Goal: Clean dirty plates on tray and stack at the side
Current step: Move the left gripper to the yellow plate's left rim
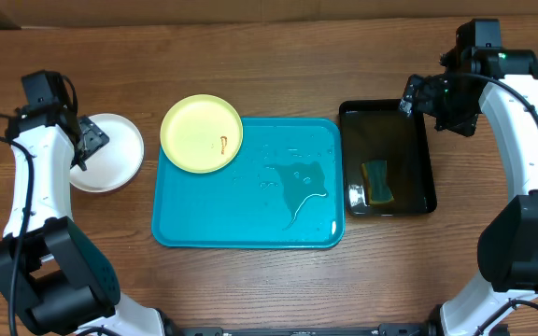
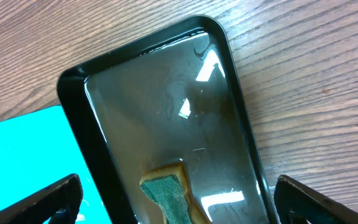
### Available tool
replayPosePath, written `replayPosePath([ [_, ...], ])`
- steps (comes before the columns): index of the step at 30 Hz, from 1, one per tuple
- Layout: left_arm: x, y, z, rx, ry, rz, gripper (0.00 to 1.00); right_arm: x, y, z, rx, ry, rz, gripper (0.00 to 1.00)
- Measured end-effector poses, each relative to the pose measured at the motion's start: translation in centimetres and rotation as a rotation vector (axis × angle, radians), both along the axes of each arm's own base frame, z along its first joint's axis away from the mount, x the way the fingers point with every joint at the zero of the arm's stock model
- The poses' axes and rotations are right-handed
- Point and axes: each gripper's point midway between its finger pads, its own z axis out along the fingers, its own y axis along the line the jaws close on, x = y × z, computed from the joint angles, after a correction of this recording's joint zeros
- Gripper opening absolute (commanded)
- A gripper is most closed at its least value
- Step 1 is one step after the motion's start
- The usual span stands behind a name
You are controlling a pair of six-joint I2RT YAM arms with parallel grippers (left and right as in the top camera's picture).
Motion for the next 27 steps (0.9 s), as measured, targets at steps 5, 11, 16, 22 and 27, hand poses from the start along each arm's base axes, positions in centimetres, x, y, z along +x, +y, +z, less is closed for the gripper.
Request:
replayPosePath([
  [5, 3.2, -4.9, 1.9, -0.174, -0.095, -0.215, 0.68, 0.0, 0.0, 0.0, 0.000, 0.000, 0.000, 1.00],
  [11, 4.1, -12.7, 3.6, -0.326, -0.116, -0.426, 0.68, 0.0, 0.0, 0.0, 0.000, 0.000, 0.000, 1.00],
  [16, 3.6, -18.0, 3.1, -0.307, -0.040, -0.560, 0.68, 0.0, 0.0, 0.0, 0.000, 0.000, 0.000, 1.00],
  [22, 3.1, -18.9, 0.3, -0.231, 0.008, -0.587, 0.70, 0.0, 0.0, 0.0, -0.001, -0.001, 0.000, 1.00],
  [27, 4.4, -17.5, -1.5, -0.173, -0.045, -0.567, 0.65, 0.0, 0.0, 0.0, 0.000, 0.000, 0.000, 1.00],
])
